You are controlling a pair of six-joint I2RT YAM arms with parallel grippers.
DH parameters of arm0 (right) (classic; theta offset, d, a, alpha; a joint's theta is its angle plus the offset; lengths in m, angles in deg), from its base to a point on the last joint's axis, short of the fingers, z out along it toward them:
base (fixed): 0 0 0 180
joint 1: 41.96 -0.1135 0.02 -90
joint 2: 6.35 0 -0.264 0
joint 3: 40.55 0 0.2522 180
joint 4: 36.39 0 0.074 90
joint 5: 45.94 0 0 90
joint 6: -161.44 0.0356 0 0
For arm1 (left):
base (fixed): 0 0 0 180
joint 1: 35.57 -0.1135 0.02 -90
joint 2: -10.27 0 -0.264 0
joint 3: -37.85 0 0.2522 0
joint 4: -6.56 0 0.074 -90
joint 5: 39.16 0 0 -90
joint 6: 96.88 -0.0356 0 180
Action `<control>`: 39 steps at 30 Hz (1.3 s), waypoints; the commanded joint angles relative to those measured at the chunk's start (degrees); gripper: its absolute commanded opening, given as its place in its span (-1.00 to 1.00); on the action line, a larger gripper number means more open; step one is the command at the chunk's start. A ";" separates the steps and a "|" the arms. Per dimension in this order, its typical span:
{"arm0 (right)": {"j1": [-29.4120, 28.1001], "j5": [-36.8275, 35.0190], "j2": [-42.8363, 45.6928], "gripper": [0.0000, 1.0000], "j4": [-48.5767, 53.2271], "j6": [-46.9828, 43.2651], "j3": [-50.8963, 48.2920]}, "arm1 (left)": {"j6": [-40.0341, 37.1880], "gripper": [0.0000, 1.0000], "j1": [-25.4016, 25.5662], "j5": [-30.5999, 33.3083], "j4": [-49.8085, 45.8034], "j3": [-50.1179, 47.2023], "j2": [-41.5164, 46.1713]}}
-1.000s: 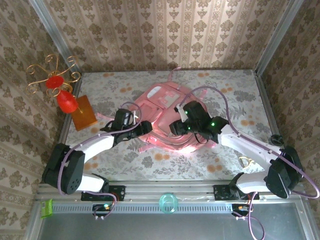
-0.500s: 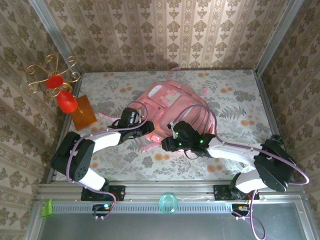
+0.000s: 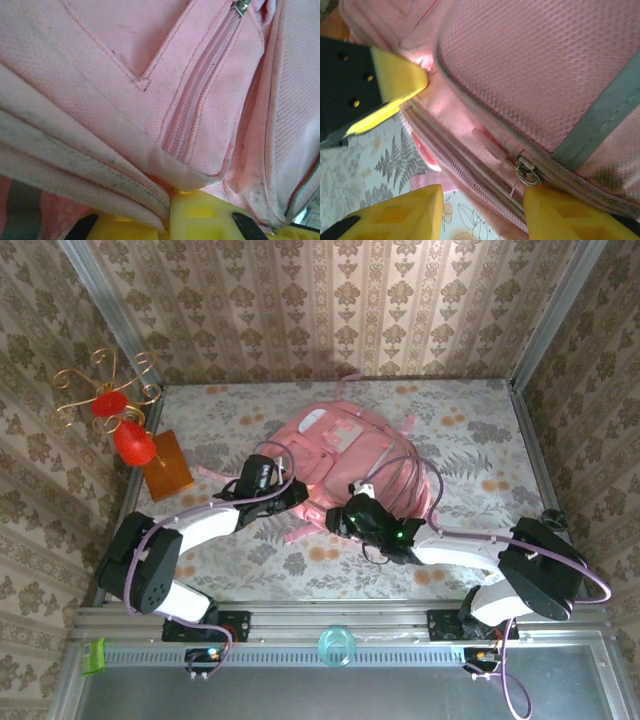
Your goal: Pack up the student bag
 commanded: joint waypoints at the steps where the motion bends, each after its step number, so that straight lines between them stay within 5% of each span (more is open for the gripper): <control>1: -0.47 -14.15 0.05 -0.07 -4.40 4.68 -0.47 | -0.09 -1.00 2.30 -7.39 -0.06 -1.16 3.05; 14: -2.23 -27.66 -0.51 -0.15 -5.56 15.48 1.40 | -0.62 -1.00 4.11 -8.24 -2.22 -2.59 7.20; 19: -2.48 -27.21 -1.89 -0.13 -4.57 16.83 3.50 | -1.01 -1.00 4.20 -8.08 -2.18 -3.02 7.79; 25: -2.47 -25.19 -3.74 -0.61 -1.23 19.87 4.65 | -1.28 -1.00 4.29 -8.05 -1.93 -2.76 8.16; 33: -2.40 -24.84 0.81 -0.90 3.33 18.72 2.96 | -2.64 -1.00 3.79 -6.16 -3.37 -3.19 8.92; 39: -0.53 -17.60 1.93 -1.00 7.73 12.72 2.25 | -3.44 -1.00 1.43 -5.88 -3.62 -3.46 8.93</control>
